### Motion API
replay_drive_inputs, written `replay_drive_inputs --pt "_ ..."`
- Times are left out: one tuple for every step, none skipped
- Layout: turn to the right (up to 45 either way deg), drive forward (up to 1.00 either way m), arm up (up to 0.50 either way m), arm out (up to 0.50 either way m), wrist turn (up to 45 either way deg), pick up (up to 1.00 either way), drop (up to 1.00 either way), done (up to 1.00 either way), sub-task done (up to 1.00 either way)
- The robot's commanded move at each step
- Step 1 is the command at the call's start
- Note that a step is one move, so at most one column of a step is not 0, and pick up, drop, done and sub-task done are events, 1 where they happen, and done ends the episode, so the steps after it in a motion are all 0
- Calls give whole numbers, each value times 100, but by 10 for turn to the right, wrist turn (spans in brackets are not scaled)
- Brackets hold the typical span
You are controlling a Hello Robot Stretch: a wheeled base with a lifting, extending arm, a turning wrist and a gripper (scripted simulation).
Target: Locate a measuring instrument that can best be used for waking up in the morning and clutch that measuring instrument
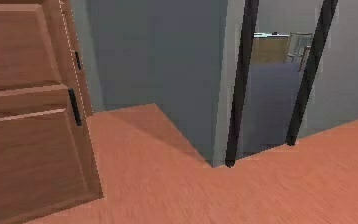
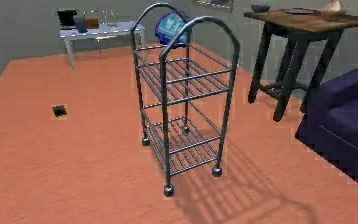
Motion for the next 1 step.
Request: replay_drive_inputs --pt "0 100 0 0 0 0 0 0 0"
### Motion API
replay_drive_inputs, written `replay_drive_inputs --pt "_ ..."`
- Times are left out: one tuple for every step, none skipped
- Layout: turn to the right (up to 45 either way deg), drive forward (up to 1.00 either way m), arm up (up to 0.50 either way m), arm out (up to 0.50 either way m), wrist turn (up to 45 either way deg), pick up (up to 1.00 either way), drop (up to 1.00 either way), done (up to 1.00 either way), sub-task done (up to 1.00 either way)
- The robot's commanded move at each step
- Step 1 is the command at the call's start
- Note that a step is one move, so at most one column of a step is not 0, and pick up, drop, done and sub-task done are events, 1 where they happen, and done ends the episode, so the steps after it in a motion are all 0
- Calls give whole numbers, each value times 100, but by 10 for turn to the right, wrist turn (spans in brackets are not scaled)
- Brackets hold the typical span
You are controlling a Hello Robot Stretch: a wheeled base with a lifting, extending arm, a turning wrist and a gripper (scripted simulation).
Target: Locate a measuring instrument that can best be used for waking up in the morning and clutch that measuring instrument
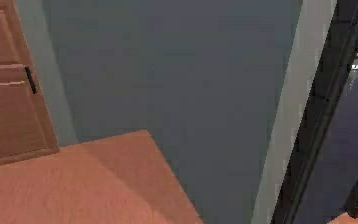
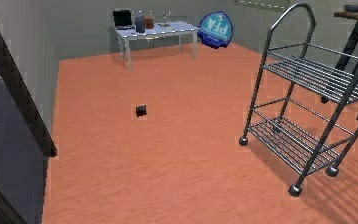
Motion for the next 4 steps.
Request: replay_drive_inputs --pt "0 45 0 0 0 0 0 0 0" --pt "-240 0 0 0 0 0 0 0 0" --pt "0 45 0 0 0 0 0 0 0" --pt "-330 0 0 0 0 0 0 0 0"
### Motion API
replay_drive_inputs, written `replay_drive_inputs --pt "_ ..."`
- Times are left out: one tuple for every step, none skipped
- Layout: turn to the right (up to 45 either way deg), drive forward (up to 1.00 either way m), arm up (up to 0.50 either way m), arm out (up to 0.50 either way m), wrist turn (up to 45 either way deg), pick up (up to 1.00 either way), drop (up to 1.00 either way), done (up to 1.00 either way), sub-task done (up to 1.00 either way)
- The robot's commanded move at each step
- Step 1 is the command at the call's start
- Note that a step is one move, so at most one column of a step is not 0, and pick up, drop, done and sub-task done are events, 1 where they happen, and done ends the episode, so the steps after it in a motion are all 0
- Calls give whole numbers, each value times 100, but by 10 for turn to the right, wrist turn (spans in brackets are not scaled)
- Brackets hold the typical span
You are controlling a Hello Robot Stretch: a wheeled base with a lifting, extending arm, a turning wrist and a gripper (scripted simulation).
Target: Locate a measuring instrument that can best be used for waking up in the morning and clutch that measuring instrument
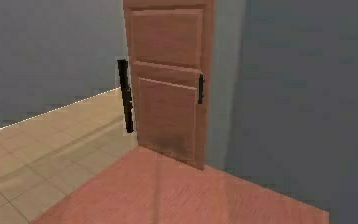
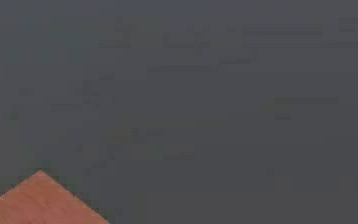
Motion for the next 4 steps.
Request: replay_drive_inputs --pt "0 55 0 0 0 0 0 0 0" --pt "-360 0 0 0 0 0 0 0 0" --pt "0 100 0 0 0 0 0 0 0" --pt "0 95 0 0 0 0 0 0 0"
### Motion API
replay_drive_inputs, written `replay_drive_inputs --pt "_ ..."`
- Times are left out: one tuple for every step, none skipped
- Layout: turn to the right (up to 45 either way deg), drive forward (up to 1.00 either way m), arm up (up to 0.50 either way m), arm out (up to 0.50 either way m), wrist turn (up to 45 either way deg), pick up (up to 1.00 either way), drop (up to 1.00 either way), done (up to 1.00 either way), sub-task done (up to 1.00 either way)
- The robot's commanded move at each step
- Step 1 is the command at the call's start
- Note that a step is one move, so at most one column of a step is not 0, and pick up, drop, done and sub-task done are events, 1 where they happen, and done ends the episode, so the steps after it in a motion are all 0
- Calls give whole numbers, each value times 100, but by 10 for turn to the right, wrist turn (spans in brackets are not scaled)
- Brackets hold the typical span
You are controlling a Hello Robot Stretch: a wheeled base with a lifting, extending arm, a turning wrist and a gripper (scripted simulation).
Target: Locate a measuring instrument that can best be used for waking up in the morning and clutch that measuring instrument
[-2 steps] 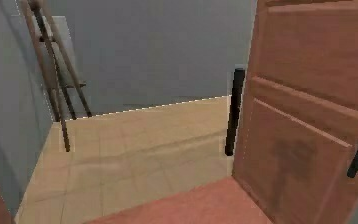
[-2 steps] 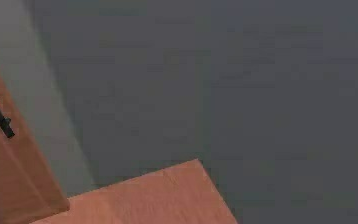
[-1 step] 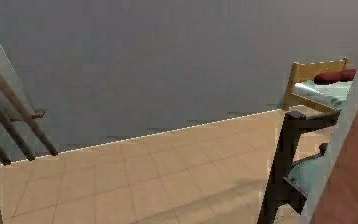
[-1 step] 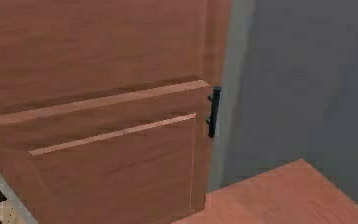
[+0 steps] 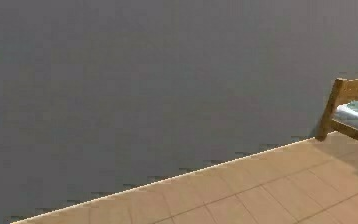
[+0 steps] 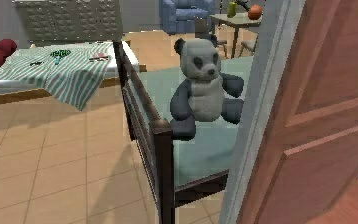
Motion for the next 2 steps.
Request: replay_drive_inputs --pt "210 0 0 0 0 0 0 0 0" --pt "0 40 0 0 0 0 0 0 0"
